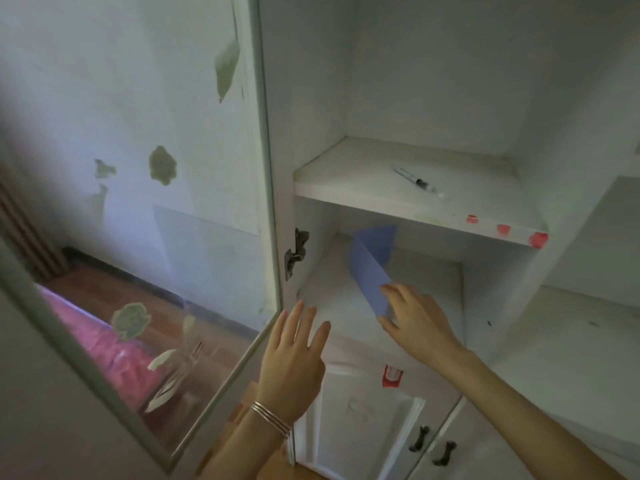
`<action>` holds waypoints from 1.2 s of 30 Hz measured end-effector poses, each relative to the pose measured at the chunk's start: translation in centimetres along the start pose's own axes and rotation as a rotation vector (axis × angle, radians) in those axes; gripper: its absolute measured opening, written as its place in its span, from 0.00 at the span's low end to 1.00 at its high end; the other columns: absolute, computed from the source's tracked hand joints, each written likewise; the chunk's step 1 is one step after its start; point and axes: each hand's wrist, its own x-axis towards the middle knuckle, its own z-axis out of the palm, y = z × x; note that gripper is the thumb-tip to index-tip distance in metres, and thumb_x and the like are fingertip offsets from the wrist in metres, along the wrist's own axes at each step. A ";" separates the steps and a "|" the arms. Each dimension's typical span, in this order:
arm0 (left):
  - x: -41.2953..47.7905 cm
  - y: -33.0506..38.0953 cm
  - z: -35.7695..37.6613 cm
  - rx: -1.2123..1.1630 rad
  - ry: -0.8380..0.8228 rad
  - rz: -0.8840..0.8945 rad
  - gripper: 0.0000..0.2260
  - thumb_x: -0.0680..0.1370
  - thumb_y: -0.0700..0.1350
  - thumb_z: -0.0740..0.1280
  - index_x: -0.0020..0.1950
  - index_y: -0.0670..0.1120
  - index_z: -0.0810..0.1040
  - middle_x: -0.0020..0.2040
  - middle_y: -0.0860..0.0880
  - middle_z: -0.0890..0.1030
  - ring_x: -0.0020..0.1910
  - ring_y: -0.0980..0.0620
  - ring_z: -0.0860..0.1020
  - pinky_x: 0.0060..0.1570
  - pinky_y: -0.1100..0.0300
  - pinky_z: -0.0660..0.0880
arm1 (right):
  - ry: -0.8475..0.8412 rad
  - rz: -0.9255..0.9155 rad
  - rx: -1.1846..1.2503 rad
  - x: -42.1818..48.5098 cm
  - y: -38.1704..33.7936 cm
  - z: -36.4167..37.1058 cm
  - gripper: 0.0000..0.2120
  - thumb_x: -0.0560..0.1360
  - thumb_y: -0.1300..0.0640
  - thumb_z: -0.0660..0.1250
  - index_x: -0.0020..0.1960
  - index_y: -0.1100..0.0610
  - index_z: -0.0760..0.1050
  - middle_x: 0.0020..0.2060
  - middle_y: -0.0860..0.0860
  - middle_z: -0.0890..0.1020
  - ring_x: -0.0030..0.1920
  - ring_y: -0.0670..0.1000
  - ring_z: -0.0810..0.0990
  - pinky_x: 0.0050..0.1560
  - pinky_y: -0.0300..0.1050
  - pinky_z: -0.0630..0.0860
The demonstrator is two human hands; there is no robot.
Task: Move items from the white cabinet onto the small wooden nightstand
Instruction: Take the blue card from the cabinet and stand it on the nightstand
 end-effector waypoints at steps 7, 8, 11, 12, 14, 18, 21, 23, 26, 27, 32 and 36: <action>2.6 -1.3 2.0 -0.014 -0.063 -0.016 0.23 0.63 0.40 0.74 0.58 0.45 0.78 0.59 0.42 0.78 0.61 0.41 0.74 0.62 0.42 0.69 | -0.072 0.189 0.063 4.3 0.8 2.2 0.28 0.75 0.50 0.64 0.70 0.59 0.60 0.63 0.58 0.70 0.61 0.59 0.70 0.53 0.49 0.71; 3.0 -1.6 2.2 -0.024 -0.057 -0.011 0.23 0.63 0.40 0.74 0.58 0.45 0.78 0.58 0.42 0.78 0.61 0.41 0.74 0.62 0.42 0.69 | -0.086 0.223 0.097 4.7 1.0 2.6 0.28 0.75 0.50 0.64 0.70 0.59 0.60 0.63 0.58 0.71 0.60 0.59 0.71 0.51 0.49 0.72; 3.8 -2.2 3.0 -0.064 -0.047 -0.002 0.22 0.64 0.39 0.72 0.58 0.46 0.78 0.58 0.44 0.78 0.60 0.42 0.74 0.62 0.44 0.69 | -0.167 0.307 0.126 5.8 1.5 3.7 0.28 0.76 0.50 0.62 0.73 0.55 0.56 0.59 0.59 0.76 0.56 0.60 0.75 0.50 0.51 0.75; 4.1 -2.3 3.2 -0.078 -0.048 -0.003 0.22 0.64 0.39 0.72 0.58 0.46 0.78 0.58 0.44 0.78 0.60 0.43 0.74 0.62 0.45 0.69 | -0.190 0.329 0.077 6.1 1.7 3.9 0.27 0.77 0.50 0.60 0.73 0.52 0.56 0.57 0.59 0.78 0.54 0.60 0.77 0.49 0.51 0.75; 4.6 -2.3 3.6 -0.096 -0.053 -0.002 0.22 0.63 0.39 0.73 0.57 0.46 0.78 0.58 0.44 0.78 0.59 0.43 0.75 0.62 0.45 0.70 | -0.197 0.355 -0.025 6.3 2.0 4.0 0.22 0.78 0.52 0.58 0.71 0.51 0.60 0.53 0.58 0.80 0.52 0.60 0.78 0.47 0.49 0.74; 5.2 -1.2 4.7 -0.126 -0.032 0.026 0.21 0.64 0.39 0.73 0.57 0.45 0.78 0.57 0.43 0.78 0.60 0.42 0.75 0.61 0.44 0.69 | -0.141 0.394 -0.067 5.0 2.7 4.1 0.17 0.78 0.53 0.57 0.66 0.51 0.65 0.50 0.58 0.81 0.50 0.59 0.79 0.43 0.47 0.73; 5.5 0.1 5.3 -0.177 -0.033 0.052 0.22 0.63 0.38 0.74 0.56 0.45 0.78 0.57 0.43 0.78 0.59 0.41 0.75 0.60 0.43 0.70 | -0.104 0.416 -0.030 2.8 3.5 3.7 0.16 0.78 0.53 0.57 0.65 0.50 0.68 0.48 0.56 0.82 0.47 0.58 0.80 0.42 0.46 0.73; 5.8 1.0 5.5 -0.208 -0.025 0.061 0.23 0.62 0.37 0.75 0.56 0.44 0.79 0.57 0.42 0.78 0.59 0.41 0.75 0.59 0.43 0.70 | -0.074 0.413 -0.022 1.0 3.8 3.0 0.14 0.77 0.53 0.58 0.62 0.50 0.70 0.45 0.57 0.83 0.45 0.59 0.80 0.40 0.45 0.72; 6.1 1.9 5.4 -0.264 0.009 0.082 0.24 0.63 0.36 0.75 0.58 0.43 0.77 0.59 0.40 0.77 0.60 0.39 0.74 0.58 0.41 0.72 | -0.045 0.448 0.014 -2.0 3.9 2.0 0.11 0.76 0.55 0.61 0.58 0.52 0.75 0.41 0.58 0.83 0.42 0.60 0.80 0.38 0.45 0.71; 6.2 2.2 5.3 -0.278 0.024 0.092 0.25 0.63 0.35 0.75 0.59 0.42 0.77 0.60 0.40 0.77 0.60 0.39 0.74 0.57 0.41 0.72 | -0.024 0.462 0.038 -3.1 3.8 1.6 0.10 0.75 0.56 0.62 0.55 0.53 0.77 0.39 0.59 0.83 0.40 0.61 0.80 0.36 0.45 0.69; 5.5 4.5 5.4 -0.341 0.112 0.235 0.27 0.61 0.32 0.75 0.60 0.40 0.77 0.59 0.38 0.77 0.58 0.37 0.74 0.58 0.41 0.71 | 0.124 0.536 0.175 -8.6 3.6 0.3 0.08 0.68 0.56 0.64 0.44 0.53 0.81 0.29 0.56 0.81 0.30 0.60 0.79 0.30 0.46 0.72; 4.4 7.0 5.1 -0.434 0.127 0.350 0.28 0.59 0.33 0.76 0.59 0.41 0.78 0.58 0.39 0.78 0.59 0.38 0.75 0.59 0.43 0.71 | 0.131 0.578 0.199 -13.3 3.4 -0.9 0.08 0.69 0.53 0.64 0.43 0.52 0.81 0.32 0.53 0.83 0.35 0.55 0.82 0.33 0.47 0.77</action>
